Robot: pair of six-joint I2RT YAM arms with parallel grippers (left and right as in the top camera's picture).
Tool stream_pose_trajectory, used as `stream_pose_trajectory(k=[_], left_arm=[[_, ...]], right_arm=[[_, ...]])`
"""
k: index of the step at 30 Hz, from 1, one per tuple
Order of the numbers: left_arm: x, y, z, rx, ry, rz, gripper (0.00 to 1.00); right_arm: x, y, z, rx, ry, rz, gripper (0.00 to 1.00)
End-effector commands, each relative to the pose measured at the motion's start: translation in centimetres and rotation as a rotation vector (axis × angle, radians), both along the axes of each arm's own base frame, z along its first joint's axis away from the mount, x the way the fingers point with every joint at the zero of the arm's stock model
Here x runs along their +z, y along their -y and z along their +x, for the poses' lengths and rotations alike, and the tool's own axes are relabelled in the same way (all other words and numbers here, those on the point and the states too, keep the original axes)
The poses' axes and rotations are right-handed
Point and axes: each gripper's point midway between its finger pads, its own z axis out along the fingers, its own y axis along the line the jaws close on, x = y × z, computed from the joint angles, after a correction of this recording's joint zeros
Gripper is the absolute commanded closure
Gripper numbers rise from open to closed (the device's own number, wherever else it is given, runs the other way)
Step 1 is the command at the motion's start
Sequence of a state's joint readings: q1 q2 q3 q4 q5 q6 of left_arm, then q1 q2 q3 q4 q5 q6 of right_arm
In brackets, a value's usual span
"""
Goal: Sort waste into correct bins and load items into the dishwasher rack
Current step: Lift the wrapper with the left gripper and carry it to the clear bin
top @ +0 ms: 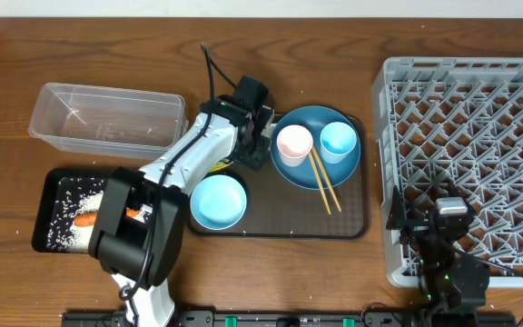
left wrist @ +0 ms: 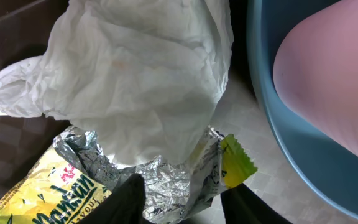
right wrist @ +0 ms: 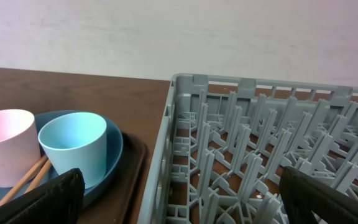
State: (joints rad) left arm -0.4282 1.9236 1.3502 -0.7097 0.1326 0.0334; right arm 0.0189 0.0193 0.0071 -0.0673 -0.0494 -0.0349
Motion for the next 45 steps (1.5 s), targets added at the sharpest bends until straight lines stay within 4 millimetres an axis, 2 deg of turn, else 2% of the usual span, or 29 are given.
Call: stream_pose_trajectory(k=[1,5,12,17,22,27,32,40,43,45], left_arm=[[-0.6,0.0,-0.4,-0.017,-0.021,0.002,0.61],[-0.6,0.0,-0.4,-0.017,-0.021,0.002,0.71],[-0.6,0.0,-0.4,-0.017,-0.021,0.002,0.81],[-0.6,0.0,-0.5,-0.017,-0.023,0.003,0.94],[0.0,-0.1,-0.6,-0.016,-0.019,0.001,0.94],[1.7,-0.2,-1.0,-0.017,-0.002,-0.006,0.94],[5.1,-0.4,-1.2,-0.017,0.061,-0.035,0.94],[12.8,-0.8,-1.9,-0.006,0.237,-0.115,0.94],[15.7,-2.6,-1.5,0.048,0.34,-0.094,0.94],[17.2,-5.1,-0.9,0.152,0.411,-0.033,0.94]], right_arm=[[-0.2,0.0,0.0,0.001,-0.005,-0.004,0.01],[-0.2,0.0,0.0,0.001,-0.005,-0.004,0.01],[-0.2,0.0,0.0,0.001,-0.005,-0.004,0.01],[-0.2,0.0,0.0,0.001,-0.005,-0.004,0.01],[-0.2,0.0,0.0,0.001,-0.005,-0.004,0.01],[-0.2,0.0,0.0,0.001,-0.005,-0.004,0.01],[-0.2,0.0,0.0,0.001,-0.005,-0.004,0.01],[-0.2,0.0,0.0,0.001,-0.005,-0.004,0.01],[-0.2,0.0,0.0,0.001,-0.005,-0.004,0.01],[-0.2,0.0,0.0,0.001,-0.005,-0.004,0.01]])
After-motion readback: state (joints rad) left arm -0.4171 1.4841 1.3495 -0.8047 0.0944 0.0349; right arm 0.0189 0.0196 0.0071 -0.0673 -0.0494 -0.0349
